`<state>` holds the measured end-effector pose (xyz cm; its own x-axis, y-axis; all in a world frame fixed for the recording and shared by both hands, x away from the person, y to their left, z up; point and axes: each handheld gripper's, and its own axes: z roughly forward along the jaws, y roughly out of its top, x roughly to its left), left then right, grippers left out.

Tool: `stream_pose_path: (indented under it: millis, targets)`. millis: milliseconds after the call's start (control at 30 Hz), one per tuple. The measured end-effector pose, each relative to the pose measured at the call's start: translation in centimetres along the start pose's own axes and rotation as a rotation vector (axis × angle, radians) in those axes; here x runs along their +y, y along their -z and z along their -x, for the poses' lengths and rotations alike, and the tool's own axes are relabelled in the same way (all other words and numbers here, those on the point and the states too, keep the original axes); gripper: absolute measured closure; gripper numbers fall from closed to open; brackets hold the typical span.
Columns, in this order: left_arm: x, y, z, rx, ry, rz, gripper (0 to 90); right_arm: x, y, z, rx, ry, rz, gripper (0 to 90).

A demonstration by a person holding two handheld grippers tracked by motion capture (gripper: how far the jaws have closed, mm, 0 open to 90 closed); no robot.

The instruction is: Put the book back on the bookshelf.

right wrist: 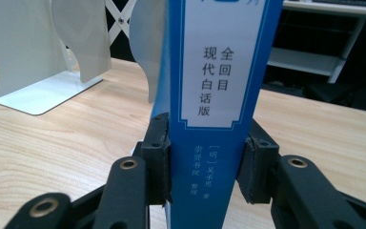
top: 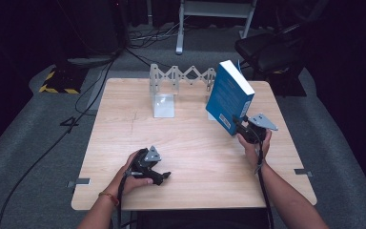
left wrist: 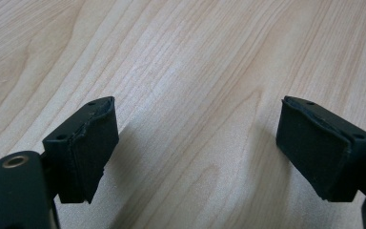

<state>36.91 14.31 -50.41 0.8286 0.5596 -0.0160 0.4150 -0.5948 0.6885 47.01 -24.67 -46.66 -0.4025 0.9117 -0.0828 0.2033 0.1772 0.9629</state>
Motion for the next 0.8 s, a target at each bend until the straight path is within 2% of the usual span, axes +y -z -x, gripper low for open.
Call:
stream_pose_path:
  millis: [133,300,500,800]
  targets:
    - [0.0,0.0,0.0,0.000,-0.002,0.001,14.6,0.4,-1.0,0.0,-0.002,-0.006,-0.003,61.7]
    - [0.1,-0.1,0.0,-0.005,-0.004,0.001,14.6,0.8,-1.7,-0.2,-0.009,0.017,-0.021,61.6]
    - [0.1,-0.1,0.0,-0.005,-0.005,0.000,14.6,1.4,-2.8,-0.5,-0.009,0.015,-0.035,61.6]
    - [0.1,-0.1,0.0,-0.006,-0.004,0.001,14.6,2.0,-3.7,-0.1,0.022,0.040,-0.066,60.5]
